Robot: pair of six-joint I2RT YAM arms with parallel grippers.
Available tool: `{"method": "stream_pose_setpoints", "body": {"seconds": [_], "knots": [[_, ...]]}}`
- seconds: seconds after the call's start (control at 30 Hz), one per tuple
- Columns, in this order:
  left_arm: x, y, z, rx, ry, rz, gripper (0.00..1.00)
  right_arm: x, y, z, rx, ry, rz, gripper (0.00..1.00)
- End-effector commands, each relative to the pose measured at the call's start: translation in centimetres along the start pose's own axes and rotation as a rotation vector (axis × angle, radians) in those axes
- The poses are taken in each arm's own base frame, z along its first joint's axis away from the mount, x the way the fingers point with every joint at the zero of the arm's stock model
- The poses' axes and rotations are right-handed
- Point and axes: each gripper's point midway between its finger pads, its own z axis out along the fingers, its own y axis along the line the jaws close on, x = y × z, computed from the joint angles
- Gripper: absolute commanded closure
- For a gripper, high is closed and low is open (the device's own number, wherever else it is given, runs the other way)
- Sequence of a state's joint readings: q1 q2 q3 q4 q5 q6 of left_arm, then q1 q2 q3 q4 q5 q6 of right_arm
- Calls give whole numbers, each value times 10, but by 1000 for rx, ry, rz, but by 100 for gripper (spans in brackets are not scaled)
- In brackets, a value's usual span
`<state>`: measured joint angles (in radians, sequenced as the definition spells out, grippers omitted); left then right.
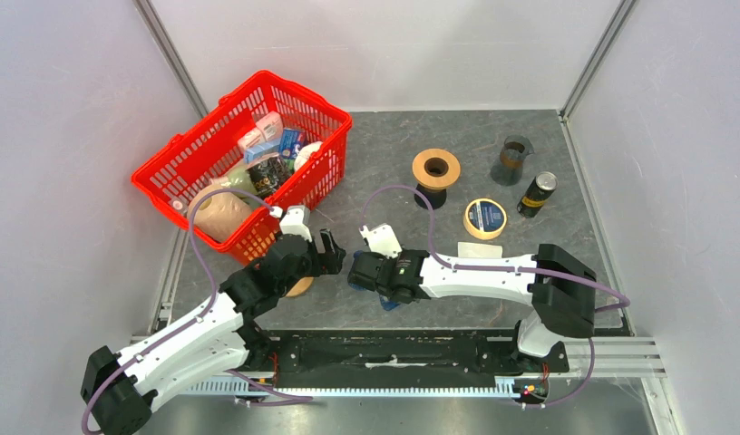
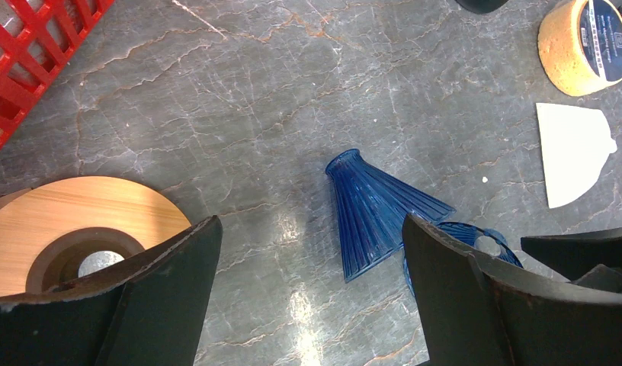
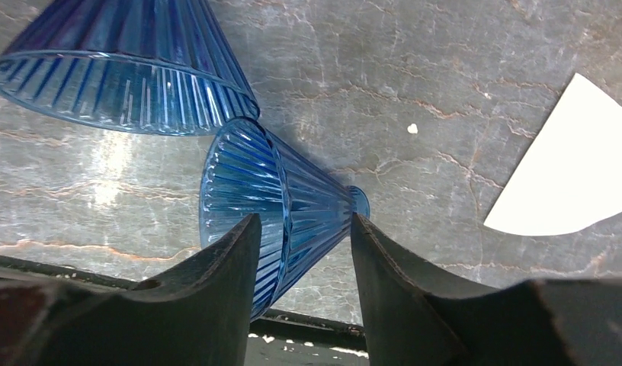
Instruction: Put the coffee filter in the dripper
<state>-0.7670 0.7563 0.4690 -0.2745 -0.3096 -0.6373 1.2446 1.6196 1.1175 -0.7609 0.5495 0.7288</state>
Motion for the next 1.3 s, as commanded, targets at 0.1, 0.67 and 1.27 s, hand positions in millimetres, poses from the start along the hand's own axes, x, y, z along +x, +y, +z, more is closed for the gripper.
{"method": "stream_pose_setpoints", "body": {"seconds": [0.1,0.67,1.27], "knots": [[-15,5,-3,-28,-73,-39,6,-5,-15,-2,133,-19,0,57],[-26,-3,-7,8,-112,-48,6,-41,-61,-38,112,-113,140,100],[-33,-27,-7,117,-114,-51,5,-193,-214,-85,-136,-297,605,100]]}}
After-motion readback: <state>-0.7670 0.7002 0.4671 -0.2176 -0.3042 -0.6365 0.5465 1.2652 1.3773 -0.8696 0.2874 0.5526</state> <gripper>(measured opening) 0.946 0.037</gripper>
